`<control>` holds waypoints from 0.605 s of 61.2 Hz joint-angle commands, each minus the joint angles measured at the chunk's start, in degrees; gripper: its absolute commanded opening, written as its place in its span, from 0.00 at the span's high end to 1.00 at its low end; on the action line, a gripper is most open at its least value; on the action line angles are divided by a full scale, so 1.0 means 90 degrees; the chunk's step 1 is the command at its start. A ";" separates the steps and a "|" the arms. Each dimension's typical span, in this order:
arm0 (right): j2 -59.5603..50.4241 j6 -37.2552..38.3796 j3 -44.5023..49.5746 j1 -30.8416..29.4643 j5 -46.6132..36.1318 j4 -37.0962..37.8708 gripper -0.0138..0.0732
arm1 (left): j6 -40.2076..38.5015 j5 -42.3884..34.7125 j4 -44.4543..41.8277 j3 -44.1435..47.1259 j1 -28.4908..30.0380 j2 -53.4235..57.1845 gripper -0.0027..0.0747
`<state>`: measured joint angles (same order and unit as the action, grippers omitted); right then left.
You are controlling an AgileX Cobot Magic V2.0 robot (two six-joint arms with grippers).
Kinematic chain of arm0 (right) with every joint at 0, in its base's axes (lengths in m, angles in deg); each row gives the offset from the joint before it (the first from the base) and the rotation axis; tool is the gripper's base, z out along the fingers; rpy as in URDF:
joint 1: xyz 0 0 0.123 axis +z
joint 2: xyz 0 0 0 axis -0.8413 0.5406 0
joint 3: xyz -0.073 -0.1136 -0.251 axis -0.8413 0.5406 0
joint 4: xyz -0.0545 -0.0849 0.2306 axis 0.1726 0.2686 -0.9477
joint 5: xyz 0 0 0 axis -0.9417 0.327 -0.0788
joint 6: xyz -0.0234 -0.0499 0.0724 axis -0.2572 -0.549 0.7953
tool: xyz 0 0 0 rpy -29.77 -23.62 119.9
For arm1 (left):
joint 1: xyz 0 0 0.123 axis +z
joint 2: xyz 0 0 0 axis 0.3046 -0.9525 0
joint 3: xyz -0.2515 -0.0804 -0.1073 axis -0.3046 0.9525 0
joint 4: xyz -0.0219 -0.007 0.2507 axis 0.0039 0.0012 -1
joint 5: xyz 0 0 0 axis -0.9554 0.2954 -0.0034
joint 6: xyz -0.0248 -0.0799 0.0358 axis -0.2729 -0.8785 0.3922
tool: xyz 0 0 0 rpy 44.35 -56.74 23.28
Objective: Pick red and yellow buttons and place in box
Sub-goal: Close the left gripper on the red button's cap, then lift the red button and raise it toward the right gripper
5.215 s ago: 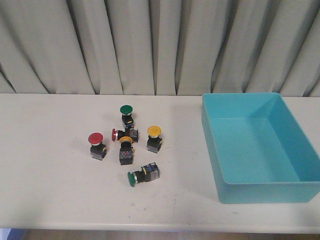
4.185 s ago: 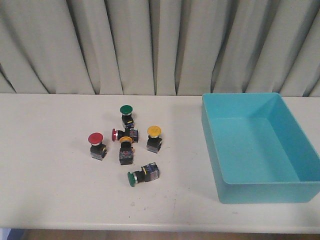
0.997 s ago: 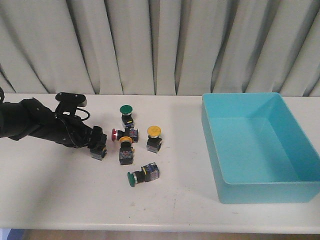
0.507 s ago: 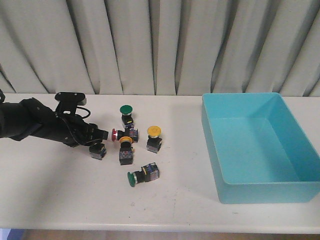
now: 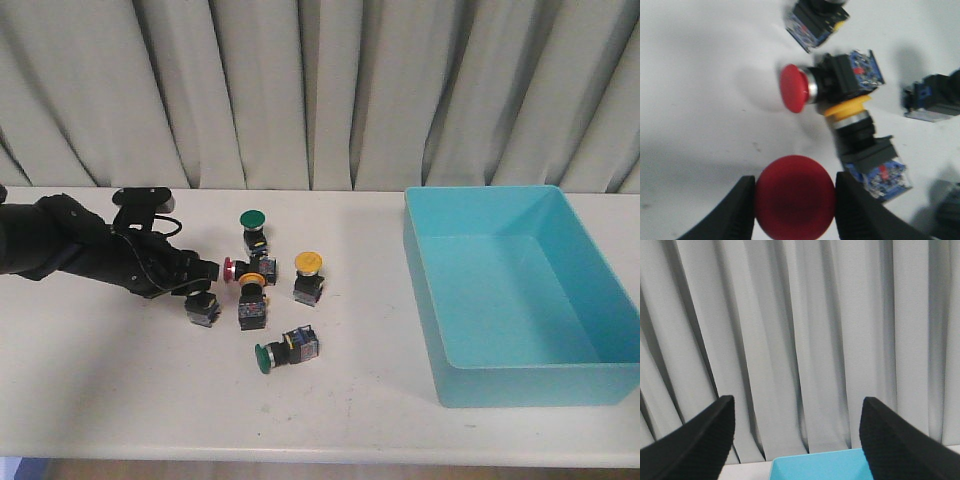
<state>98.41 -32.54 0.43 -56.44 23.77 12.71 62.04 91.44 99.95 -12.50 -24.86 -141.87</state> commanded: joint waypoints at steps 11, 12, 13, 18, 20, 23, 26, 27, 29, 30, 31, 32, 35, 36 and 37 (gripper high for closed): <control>0.0890 -0.0191 -0.0241 0.0244 -0.0868 0.0107 0.25 | 0.0147 0.0988 0.1087 -0.0172 -0.0028 0.1288 0.98; 0.0965 -0.0230 -0.0241 0.0311 -0.0933 0.0106 0.25 | 0.0189 0.1033 0.1174 -0.0172 -0.0028 0.1359 0.98; 0.1079 -0.0256 -0.0241 0.0388 -0.1038 0.0106 0.25 | 0.0220 0.1074 0.1226 -0.0172 -0.0028 0.1432 0.98; 0.1490 -0.0387 -0.0320 0.0942 -0.1307 0.0122 0.25 | 0.0361 0.1396 0.1550 -0.0172 -0.0028 0.1887 0.98; 0.1698 -0.0474 -0.0428 0.1252 -0.1378 0.0177 0.25 | 0.0361 0.1544 0.1664 -0.0172 -0.0028 0.2076 0.98; 0.1967 -0.0528 -0.0592 0.1807 -0.1394 0.0438 0.25 | 0.0368 0.1830 0.1882 -0.0172 -0.0028 0.2333 0.98; 0.2222 -0.0547 -0.0773 0.2313 -0.1362 0.0792 0.25 | 0.0433 0.2081 0.2132 -0.0172 -0.0028 0.2602 0.98; 0.2319 -0.0547 -0.0850 0.2526 -0.1340 0.0962 0.25 | 0.0459 0.2217 0.2207 -0.0172 -0.0028 0.2667 0.98; 0.2468 -0.0547 -0.0950 0.2801 -0.1294 0.1193 0.25 | 0.0503 0.2448 0.2397 -0.0172 -0.0028 0.2824 0.98; 0.2521 -0.0547 -0.1022 0.3006 -0.1258 0.1346 0.25 | 0.0510 0.2541 0.2475 -0.0172 -0.0028 0.2883 0.98; 0.2599 -0.0547 -0.1065 0.3136 -0.1228 0.1436 0.25 | 0.0518 0.2679 0.2593 -0.0172 -0.0028 0.2964 0.98; 0.2648 -0.0547 -0.1128 0.3328 -0.1194 0.1556 0.25 | 0.0518 0.2768 0.2682 -0.0172 -0.0028 0.3015 0.98; 0.2806 -0.0547 -0.1237 0.3742 -0.1148 0.1798 0.25 | 0.0531 0.3087 0.3028 -0.0172 -0.0028 0.3205 0.98; 0.2838 -0.0547 -0.1264 0.3846 -0.1141 0.1869 0.25 | 0.0533 0.3160 0.3112 -0.0172 -0.0028 0.3248 0.98; 0.2876 -0.0547 -0.1279 0.3991 -0.1150 0.1961 0.25 | 0.0551 0.3233 0.3230 -0.0172 -0.0028 0.3293 0.98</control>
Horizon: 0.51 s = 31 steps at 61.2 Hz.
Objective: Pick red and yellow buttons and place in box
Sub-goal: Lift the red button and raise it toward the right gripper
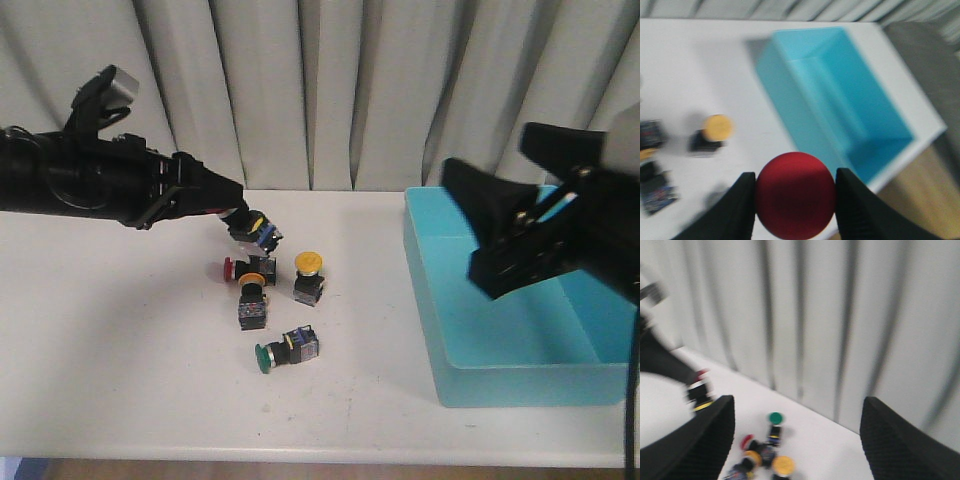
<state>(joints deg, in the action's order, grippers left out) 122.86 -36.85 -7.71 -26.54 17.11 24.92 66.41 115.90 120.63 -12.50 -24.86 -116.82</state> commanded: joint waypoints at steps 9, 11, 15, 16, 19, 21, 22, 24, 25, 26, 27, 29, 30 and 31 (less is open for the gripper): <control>0.0230 -0.0069 -0.0385 0.1379 -0.0436 0.1045 0.25 | 0.0208 0.1242 0.1951 -0.0172 -0.0028 0.0876 0.98; 0.0204 -0.0069 -0.0385 0.1489 -0.0487 0.1050 0.25 | 0.0208 0.1353 0.2143 -0.0172 -0.0028 0.0928 0.98; 0.0190 -0.0076 -0.0385 0.1662 -0.0638 0.1064 0.25 | 0.0258 0.1504 0.2408 -0.0172 -0.0034 0.0981 0.98; 0.0182 -0.0076 -0.0385 0.1690 -0.0669 0.1075 0.25 | 0.0280 0.1539 0.2462 -0.0172 -0.0034 0.0991 0.98; 0.0177 -0.0076 -0.0385 0.1757 -0.0777 0.1140 0.25 | 0.0308 0.1592 0.2537 -0.0172 -0.0034 0.1006 0.98; 0.0177 -0.0076 -0.0385 0.1796 -0.0836 0.1235 0.25 | 0.0308 0.1628 0.2575 -0.0172 -0.0034 0.1006 0.98; 0.0177 -0.0076 -0.0385 0.1799 -0.0884 0.1289 0.25 | 0.0308 0.1635 0.2581 -0.0172 -0.0034 0.1006 0.98; 0.0177 -0.0076 -0.0385 0.1799 -0.0941 0.1358 0.25 | 0.0308 0.1636 0.2570 -0.0172 -0.0034 0.1006 0.98; 0.0177 -0.0076 -0.0385 0.1792 -0.1000 0.1392 0.25 | 0.0308 0.1636 0.2564 -0.0172 -0.0034 0.1006 0.98; 0.0177 -0.0076 -0.0385 0.1792 -0.1046 0.1428 0.25 | 0.0308 0.1636 0.2564 -0.0172 -0.0034 0.1006 0.98; 0.0177 -0.0076 -0.0385 0.1792 -0.1107 0.1457 0.25 | 0.0308 0.1636 0.2564 -0.0164 -0.0034 0.1006 0.98; 0.0177 -0.0076 -0.0390 0.1792 -0.1186 0.1530 0.25 | 0.0301 0.1642 0.2564 -0.0164 -0.0034 0.1006 0.98; 0.0177 -0.0076 -0.0390 0.1792 -0.1237 0.1559 0.25 | 0.0301 0.1654 0.2564 -0.0164 -0.0034 0.1006 0.98; 0.0177 -0.0076 -0.0398 0.1792 -0.1266 0.1577 0.25 | 0.0301 0.1660 0.2573 -0.0164 -0.0034 0.1006 0.98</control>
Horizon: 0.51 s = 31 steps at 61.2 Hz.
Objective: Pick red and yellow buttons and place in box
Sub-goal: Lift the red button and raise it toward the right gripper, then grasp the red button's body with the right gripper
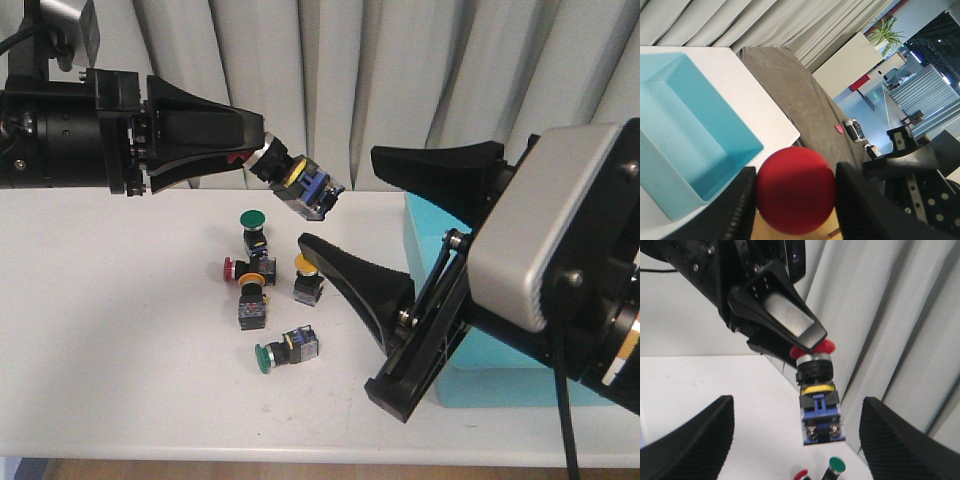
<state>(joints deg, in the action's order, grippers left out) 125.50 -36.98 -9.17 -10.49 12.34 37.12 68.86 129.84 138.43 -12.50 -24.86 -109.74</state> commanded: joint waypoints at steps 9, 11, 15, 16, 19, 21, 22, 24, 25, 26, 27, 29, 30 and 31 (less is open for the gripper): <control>0.0146 -0.0152 -0.0457 -0.0004 -0.0656 0.0222 0.25 | 0.0029 0.0215 0.0773 -0.0164 -0.0034 0.0220 0.98; 0.0253 -0.0183 -0.0525 -0.0004 -0.0644 0.0222 0.25 | 0.0029 0.0217 0.0836 -0.0164 -0.0034 0.0220 0.98; 0.0452 -0.0307 -0.0652 -0.0004 -0.0671 0.0222 0.25 | 0.0029 0.0217 0.0925 -0.0164 -0.0034 0.0220 0.98; 0.0497 -0.0330 -0.0672 -0.0004 -0.0671 0.0222 0.25 | 0.0029 0.0217 0.0932 -0.0164 -0.0034 0.0220 0.98; 0.0646 -0.0330 -0.0749 -0.0004 -0.0657 0.0222 0.25 | 0.0029 0.0225 0.0939 -0.0164 -0.0034 0.0220 0.98; 0.0749 -0.0346 -0.0787 -0.0004 -0.0623 0.0222 0.25 | 0.0029 0.0225 0.0939 -0.0164 -0.0034 0.0220 0.98; 0.0787 -0.0366 -0.0804 -0.0004 -0.0611 0.0222 0.25 | 0.0029 0.0237 0.0939 -0.0164 -0.0034 0.0220 0.98; 0.0852 -0.0465 -0.0847 -0.0004 -0.0577 0.0222 0.25 | 0.0029 0.0243 0.0939 -0.0164 -0.0034 0.0220 0.98; 0.0885 -0.0500 -0.0863 -0.0004 -0.0565 0.0222 0.25 | 0.0029 0.0256 0.0939 -0.0164 -0.0034 0.0220 0.98; 0.0926 -0.0538 -0.0884 -0.0004 -0.0565 0.0216 0.25 | 0.0029 0.0259 0.0939 -0.0164 -0.0034 0.0220 0.98; 0.0952 -0.0591 -0.0897 -0.0004 -0.0565 0.0207 0.25 | 0.0029 0.0259 0.0939 -0.0164 -0.0034 0.0220 0.98; 0.0998 -0.0656 -0.0930 -0.0004 -0.0549 0.0177 0.25 | 0.0029 0.0259 0.0939 -0.0164 -0.0034 0.0220 0.98; 0.1025 -0.0667 -0.0950 -0.0004 -0.0531 0.0170 0.25 | 0.0029 0.0259 0.0939 -0.0164 -0.0034 0.0220 0.98; 0.1042 -0.0667 -0.0958 -0.0004 -0.0533 0.0170 0.25 | 0.0029 0.0259 0.0939 -0.0164 -0.0034 0.0220 0.98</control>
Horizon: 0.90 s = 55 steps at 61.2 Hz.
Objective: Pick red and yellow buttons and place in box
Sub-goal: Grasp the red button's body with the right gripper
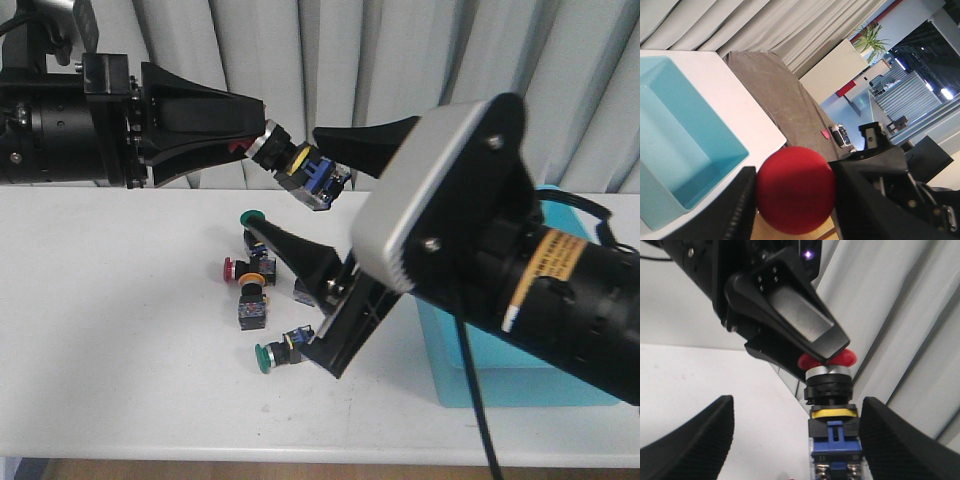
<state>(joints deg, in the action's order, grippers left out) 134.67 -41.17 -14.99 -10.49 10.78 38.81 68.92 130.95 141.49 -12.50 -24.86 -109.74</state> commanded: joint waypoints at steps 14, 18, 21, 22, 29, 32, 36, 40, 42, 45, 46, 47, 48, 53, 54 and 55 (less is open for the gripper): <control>0.0072 -0.0273 -0.0382 -0.0309 -0.0203 -0.0053 0.25 | 0.0021 0.0182 0.0644 -0.0164 -0.0034 0.0220 0.98; 0.0072 -0.0219 -0.0382 -0.0441 -0.0104 -0.0045 0.25 | 0.0021 0.0188 0.0644 -0.0164 -0.0034 0.0220 0.98; 0.0072 -0.0163 -0.0369 -0.0536 -0.0054 -0.0039 0.26 | 0.0021 0.0204 0.0644 -0.0164 -0.0034 0.0220 0.98; 0.0072 -0.0163 -0.0369 -0.0560 -0.0042 -0.0039 0.27 | 0.0021 0.0204 0.0644 -0.0164 -0.0034 0.0220 0.98; 0.0072 -0.0163 -0.0369 -0.0638 -0.0015 -0.0031 0.30 | 0.0021 0.0203 0.0658 -0.0164 -0.0034 0.0220 0.98; 0.0072 -0.0163 -0.0369 -0.0638 -0.0038 -0.0024 0.32 | 0.0021 0.0206 0.0717 -0.0164 -0.0034 0.0220 0.98; 0.0072 -0.0163 -0.0369 -0.0638 -0.0043 -0.0024 0.35 | 0.0021 0.0211 0.0771 -0.0164 -0.0034 0.0220 0.98; 0.0072 -0.0163 -0.0362 -0.0638 -0.0036 -0.0024 0.38 | 0.0021 0.0211 0.0765 -0.0164 -0.0034 0.0220 0.98; 0.0072 -0.0163 -0.0362 -0.0638 -0.0036 -0.0024 0.41 | 0.0021 0.0211 0.0754 -0.0164 -0.0034 0.0220 0.98; 0.0072 -0.0163 -0.0362 -0.0638 -0.0036 -0.0024 0.45 | 0.0021 0.0211 0.0747 -0.0164 -0.0034 0.0220 0.98; 0.0072 -0.0163 -0.0362 -0.0638 -0.0036 -0.0024 0.46 | 0.0021 0.0220 0.0748 -0.0164 -0.0034 0.0220 0.98; 0.0072 -0.0163 -0.0362 -0.0638 -0.0036 -0.0024 0.48 | 0.0021 0.0220 0.0748 -0.0164 -0.0034 0.0220 0.98; 0.0072 -0.0163 -0.0362 -0.0638 -0.0036 -0.0024 0.50 | 0.0021 0.0220 0.0748 -0.0164 -0.0034 0.0220 0.98; 0.0072 -0.0163 -0.0362 -0.0638 -0.0036 -0.0024 0.61 | 0.0021 0.0220 0.0748 -0.0164 -0.0034 0.0220 0.98; 0.0072 -0.0163 -0.0362 -0.0638 -0.0036 -0.0024 0.63 | 0.0021 0.0220 0.0748 -0.0164 -0.0034 0.0220 0.98; 0.0072 -0.0163 -0.0362 -0.0638 -0.0036 -0.0024 0.65 | 0.0021 0.0220 0.0748 -0.0164 -0.0034 0.0220 0.98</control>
<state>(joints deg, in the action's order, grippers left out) 136.16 -42.70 -16.51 -15.89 14.27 38.59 68.92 131.76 143.31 -12.50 -24.86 -109.74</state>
